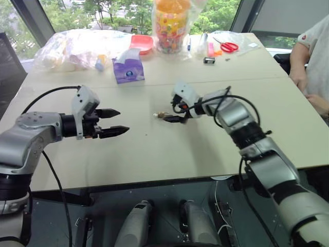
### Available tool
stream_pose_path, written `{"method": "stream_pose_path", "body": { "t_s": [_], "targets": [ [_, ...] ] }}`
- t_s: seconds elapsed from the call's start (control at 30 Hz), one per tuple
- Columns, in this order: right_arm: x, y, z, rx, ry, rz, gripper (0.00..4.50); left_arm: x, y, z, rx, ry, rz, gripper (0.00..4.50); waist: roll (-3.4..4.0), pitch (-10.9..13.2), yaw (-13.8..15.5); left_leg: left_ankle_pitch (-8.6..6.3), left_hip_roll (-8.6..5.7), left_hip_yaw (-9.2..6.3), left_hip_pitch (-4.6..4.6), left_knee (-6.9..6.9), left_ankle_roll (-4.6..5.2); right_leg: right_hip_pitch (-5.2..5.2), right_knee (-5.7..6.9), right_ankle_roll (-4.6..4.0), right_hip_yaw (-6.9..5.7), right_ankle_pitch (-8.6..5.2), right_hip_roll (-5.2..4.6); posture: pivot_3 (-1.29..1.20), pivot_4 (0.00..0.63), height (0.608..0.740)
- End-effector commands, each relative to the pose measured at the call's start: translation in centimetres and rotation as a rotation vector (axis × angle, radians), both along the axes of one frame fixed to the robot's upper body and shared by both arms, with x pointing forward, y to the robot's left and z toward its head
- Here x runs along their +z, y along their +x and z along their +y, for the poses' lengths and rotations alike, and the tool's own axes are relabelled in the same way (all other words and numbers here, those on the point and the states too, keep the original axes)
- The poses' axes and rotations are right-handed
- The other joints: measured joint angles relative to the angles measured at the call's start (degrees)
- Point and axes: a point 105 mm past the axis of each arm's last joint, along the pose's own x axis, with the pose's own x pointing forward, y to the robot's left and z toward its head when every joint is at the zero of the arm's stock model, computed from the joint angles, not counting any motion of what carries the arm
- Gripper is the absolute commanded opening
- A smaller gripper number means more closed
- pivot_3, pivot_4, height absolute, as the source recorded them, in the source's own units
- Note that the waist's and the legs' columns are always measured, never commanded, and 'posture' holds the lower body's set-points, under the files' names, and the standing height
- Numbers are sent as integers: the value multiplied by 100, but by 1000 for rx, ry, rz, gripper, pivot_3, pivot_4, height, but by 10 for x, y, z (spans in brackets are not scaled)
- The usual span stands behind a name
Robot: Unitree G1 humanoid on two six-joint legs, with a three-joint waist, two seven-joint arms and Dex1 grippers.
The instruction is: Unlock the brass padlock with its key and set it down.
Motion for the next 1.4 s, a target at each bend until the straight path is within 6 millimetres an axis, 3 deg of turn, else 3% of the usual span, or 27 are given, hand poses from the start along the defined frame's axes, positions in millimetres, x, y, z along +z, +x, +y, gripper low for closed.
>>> {"method": "stream_pose_path", "body": {
  "t_s": [0.03, 0.17, 0.3, 0.4, 0.53, 0.6, 0.7, 0.83, 0.9, 1.0, 1.1, 1.27, 1.4],
  "targets": [
    [10, 12, 18, 45, -3, -82, 4291, 7, -3, 2, 30, -2, -53, 3768, 1, 1, -1, 2, -1, 0, 0, -2, -4, -3, 2, 0, 1, 0, 0, 0, 150, 740],
    [0, 14, 31, 76, -33, -67, 4291, -2, -9, 1, 66, -16, -40, 3768, 1, 1, -8, 6, 0, -2, 3, -4, -13, -13, 34, 1, 7, 2, 3, 0, 150, 740],
    [-22, 11, 28, 78, -96, 0, 4291, -3, -13, 0, 92, -32, -42, 3768, 1, 1, 15, 16, 0, -18, 6, -3, -35, -22, 63, -1, 7, 0, 12, 0, 150, 740],
    [-34, 11, 21, 48, -121, 45, 3408, -2, -15, 1, 106, -37, -45, 3810, 2, 1, -5, 17, 2, -17, 29, -9, -53, -9, 70, -6, 13, 0, 18, 0, 150, 740],
    [-39, 9, 19, 30, -86, 91, 1300, -2, -15, 1, 116, -43, -46, 3810, 2, 1, -2, 16, 7, -16, 94, -24, -57, 43, 74, -26, 15, -11, 21, 0, 150, 740],
    [-41, 8, 20, 28, -83, 100, 688, -1, -14, 1, 116, -45, -48, 3810, 3, 1, -1, 16, 7, -16, 98, -24, -57, 45, 74, -27, 15, -11, 22, 0, 150, 740],
    [-41, 9, 23, 21, -75, 78, 701, 0, -10, -1, 114, -50, -52, 3810, 3, 1, -6, 17, 7, -15, 98, -24, -58, 44, 75, -26, 16, -11, 22, 0, 150, 740],
    [23, 19, 39, 160, -71, -372, 701, 7, 9, 2, 138, -178, -44, 3810, 4, 1, 8, 21, 7, -16, 94, -23, -64, 38, 81, -26, 16, -10, 23, 0, 150, 740],
    [50, 7, 44, 255, -45, -551, 701, 16, 18, 2, 134, -297, -19, 3810, 2, 1, 5, 22, 7, -12, 93, -24, -65, 37, 81, -24, 19, -9, 22, 0, 150, 740],
    [80, -28, 46, 377, 3, -753, 701, 26, 32, 1, 102, -428, 21, 3810, 0, 0, 14, 28, 7, -14, 88, -27, -55, 30, 83, -3, 19, -1, 21, 0, 150, 740],
    [87, -51, 44, 393, -3, -810, 701, 25, 46, -4, 72, -445, 37, 3810, 0, 0, 1, 27, 7, -14, 88, -33, -56, 28, 85, -1, 19, -1, 21, 0, 150, 740],
    [90, -61, 47, 365, -30, -841, 701, 41, 55, -19, -31, -520, 50, 3810, -1, 0, 2, 29, 11, -9, 88, -21, -55, 29, 88, -6, 20, -2, 22, 0, 150, 740],
    [91, -58, 45, 323, -54, -864, 701, 39, 54, -31, -101, -470, 62, 2765, -2, -1, 9, 29, 12, -10, 90, -14, -55, 36, 88, -23, 20, -11, 21, 0, 150, 740]
  ]
}}
